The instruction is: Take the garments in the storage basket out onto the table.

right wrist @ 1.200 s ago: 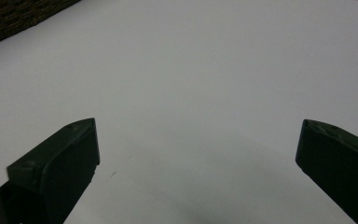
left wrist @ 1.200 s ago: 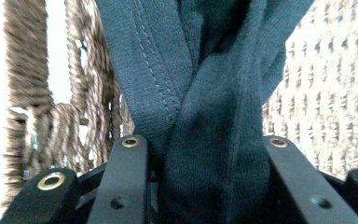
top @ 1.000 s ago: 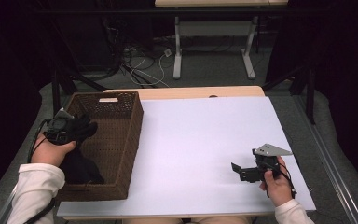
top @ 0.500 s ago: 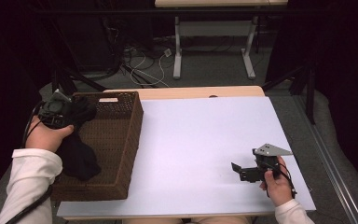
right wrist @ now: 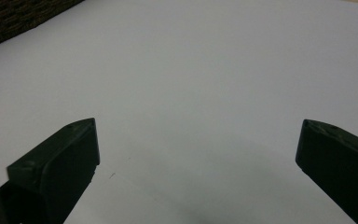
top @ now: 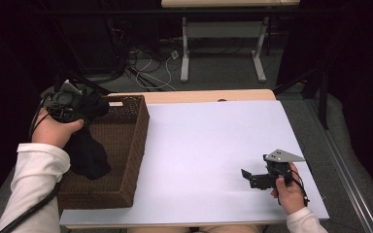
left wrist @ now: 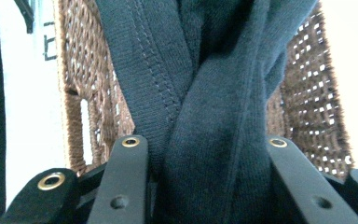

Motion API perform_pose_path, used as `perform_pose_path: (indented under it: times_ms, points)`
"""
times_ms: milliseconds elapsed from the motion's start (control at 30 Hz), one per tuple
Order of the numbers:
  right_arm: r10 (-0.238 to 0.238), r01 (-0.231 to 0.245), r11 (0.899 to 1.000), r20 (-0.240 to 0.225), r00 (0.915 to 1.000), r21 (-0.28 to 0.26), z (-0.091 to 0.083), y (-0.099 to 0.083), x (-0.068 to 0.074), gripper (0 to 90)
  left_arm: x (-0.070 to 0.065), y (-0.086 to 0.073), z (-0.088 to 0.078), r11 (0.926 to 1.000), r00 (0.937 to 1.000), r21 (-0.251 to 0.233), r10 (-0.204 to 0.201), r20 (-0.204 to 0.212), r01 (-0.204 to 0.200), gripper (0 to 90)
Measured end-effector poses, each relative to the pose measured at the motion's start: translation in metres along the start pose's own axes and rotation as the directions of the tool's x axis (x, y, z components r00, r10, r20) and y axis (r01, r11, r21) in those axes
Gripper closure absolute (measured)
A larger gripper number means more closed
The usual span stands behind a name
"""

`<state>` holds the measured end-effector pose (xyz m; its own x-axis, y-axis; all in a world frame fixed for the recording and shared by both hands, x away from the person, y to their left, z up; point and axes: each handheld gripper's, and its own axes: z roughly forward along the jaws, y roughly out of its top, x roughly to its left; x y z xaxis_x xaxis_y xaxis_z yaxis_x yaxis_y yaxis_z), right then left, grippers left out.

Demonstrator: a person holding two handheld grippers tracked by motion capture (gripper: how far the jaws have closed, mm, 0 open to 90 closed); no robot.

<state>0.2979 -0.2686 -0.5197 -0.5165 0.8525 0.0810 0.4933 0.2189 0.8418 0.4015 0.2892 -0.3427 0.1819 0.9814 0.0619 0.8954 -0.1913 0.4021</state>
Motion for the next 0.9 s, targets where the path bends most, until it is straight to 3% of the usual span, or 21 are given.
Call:
perform_pose_path:
  times_ms: [467, 900]
  points:
    - [0.004, -0.004, 1.000, -0.004, 1.0000, 0.001, 0.000, 0.000, 0.001, 0.0, -0.031, 0.023, -0.014, 0.9981, 0.9981, -0.038, 0.050, 0.038, -0.048, 66.7]
    - [0.004, -0.004, 1.000, -0.005, 1.0000, 0.001, 0.000, 0.000, 0.001, 0.0, -0.068, 0.045, -0.022, 0.9898, 0.9890, -0.054, 0.135, 0.060, -0.132, 66.7]
